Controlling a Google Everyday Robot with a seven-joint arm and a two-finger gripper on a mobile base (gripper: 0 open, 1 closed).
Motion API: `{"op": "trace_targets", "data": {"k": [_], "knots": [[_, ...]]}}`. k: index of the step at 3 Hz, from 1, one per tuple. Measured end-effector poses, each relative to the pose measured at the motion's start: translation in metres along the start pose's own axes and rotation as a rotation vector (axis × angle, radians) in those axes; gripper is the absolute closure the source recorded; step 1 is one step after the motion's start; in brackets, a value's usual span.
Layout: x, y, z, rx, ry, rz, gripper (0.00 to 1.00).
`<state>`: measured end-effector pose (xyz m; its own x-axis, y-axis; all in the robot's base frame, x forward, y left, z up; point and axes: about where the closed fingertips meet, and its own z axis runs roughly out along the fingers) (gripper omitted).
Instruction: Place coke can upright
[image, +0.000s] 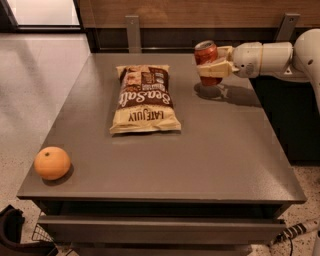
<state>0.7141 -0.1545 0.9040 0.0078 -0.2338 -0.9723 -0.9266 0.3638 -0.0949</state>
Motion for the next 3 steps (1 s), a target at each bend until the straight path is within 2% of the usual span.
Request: {"op": "trace_targets", "data": {"k": [1,3], "knots": [[0.014,-0.007,0.002,-0.016,-0.019,0.008,1.00],[0.048,-0.020,-0.008,-0.012,-0.070,0.047,1.00]]}}
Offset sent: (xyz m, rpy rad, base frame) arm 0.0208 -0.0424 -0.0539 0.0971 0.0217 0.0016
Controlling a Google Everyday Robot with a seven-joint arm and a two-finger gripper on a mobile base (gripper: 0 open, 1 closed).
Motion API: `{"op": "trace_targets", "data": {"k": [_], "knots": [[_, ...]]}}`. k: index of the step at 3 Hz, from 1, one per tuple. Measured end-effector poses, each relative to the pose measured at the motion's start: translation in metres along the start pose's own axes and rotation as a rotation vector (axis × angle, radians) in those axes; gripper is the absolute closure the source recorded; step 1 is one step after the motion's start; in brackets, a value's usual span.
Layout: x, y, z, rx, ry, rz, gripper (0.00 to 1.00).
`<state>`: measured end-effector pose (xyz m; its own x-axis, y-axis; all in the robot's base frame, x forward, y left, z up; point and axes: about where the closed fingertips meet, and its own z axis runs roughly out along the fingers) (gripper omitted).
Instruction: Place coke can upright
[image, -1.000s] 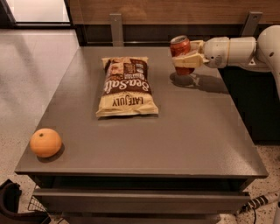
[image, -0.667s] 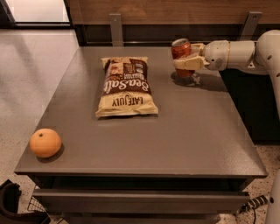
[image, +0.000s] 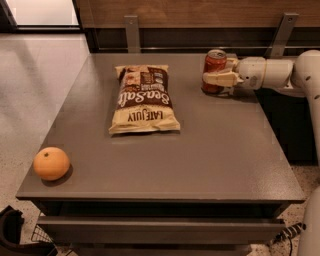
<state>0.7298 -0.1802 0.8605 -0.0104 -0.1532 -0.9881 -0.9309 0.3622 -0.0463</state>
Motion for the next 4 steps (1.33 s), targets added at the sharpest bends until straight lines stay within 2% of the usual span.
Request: {"op": "trace_targets", "data": {"k": [1,2,4], "knots": [[-0.0013,-0.0001,-0.0003,0.000,0.000,0.000,1.00],[-0.0019,-0.0001,-0.0003,0.000,0.000,0.000,0.84],[-0.0020,0.0003,0.0019,-0.003,-0.001,0.000,0.38]]}}
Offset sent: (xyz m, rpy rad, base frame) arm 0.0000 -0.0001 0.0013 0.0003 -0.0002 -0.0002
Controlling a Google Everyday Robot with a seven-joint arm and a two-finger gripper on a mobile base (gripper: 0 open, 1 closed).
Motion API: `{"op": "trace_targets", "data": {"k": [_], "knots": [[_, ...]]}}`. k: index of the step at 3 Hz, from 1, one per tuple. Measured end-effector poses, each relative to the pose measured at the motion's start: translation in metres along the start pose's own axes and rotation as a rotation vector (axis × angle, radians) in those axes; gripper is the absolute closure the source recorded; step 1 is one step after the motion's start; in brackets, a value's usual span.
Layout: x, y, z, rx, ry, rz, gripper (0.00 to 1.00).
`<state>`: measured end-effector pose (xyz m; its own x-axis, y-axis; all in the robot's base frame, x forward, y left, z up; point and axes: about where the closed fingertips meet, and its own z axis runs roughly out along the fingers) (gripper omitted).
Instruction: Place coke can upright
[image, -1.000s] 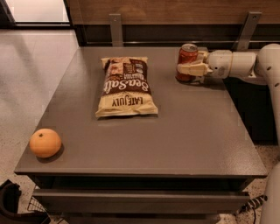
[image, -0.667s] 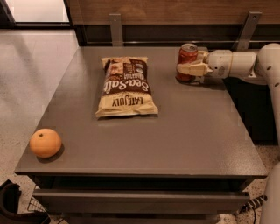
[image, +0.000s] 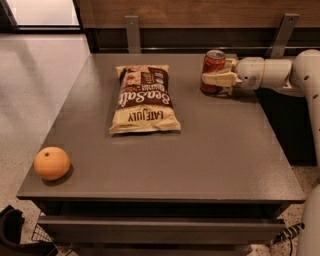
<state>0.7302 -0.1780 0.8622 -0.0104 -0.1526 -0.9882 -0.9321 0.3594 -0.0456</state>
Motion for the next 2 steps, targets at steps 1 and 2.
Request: {"op": "trace_targets", "data": {"k": [1,2], "knots": [[0.0000,0.0008,0.0039,-0.006,-0.001,0.000,0.15],[0.0000,0.0016,0.0076,-0.011,-0.001,0.001,0.00]]}}
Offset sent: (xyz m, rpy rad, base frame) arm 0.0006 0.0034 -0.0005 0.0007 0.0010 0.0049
